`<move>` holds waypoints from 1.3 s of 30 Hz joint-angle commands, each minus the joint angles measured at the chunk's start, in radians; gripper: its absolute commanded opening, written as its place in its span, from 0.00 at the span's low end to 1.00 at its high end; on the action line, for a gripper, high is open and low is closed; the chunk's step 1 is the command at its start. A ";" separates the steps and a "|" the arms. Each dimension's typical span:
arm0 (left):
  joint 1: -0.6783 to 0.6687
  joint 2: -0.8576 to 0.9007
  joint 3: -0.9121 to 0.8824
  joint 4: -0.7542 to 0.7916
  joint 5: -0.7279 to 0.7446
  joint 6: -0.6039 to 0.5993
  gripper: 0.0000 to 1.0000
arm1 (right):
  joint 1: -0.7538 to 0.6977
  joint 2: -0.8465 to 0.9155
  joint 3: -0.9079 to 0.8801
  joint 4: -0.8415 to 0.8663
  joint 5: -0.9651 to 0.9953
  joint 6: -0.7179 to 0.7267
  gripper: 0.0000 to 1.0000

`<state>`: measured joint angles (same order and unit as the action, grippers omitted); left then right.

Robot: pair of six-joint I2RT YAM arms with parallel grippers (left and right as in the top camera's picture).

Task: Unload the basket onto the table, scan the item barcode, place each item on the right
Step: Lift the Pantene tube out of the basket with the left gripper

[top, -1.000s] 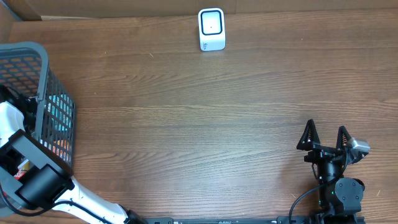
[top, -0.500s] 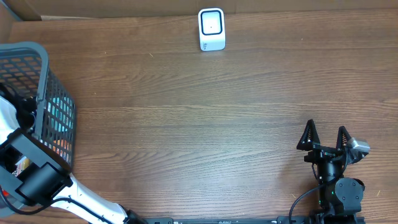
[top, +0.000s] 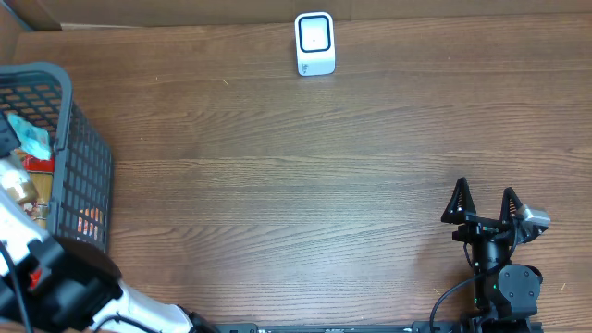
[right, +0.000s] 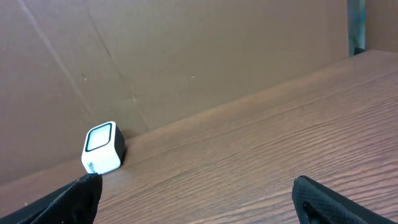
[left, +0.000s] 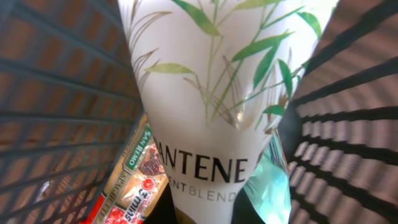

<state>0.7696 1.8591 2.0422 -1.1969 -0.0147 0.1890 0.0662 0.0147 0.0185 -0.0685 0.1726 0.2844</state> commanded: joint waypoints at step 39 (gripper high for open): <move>0.035 -0.120 -0.672 0.306 -0.153 -0.077 0.04 | 0.001 -0.012 -0.011 0.006 0.010 0.002 1.00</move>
<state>0.8059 1.7576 1.4136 -0.9207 -0.1589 0.1253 0.0662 0.0147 0.0185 -0.0681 0.1730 0.2848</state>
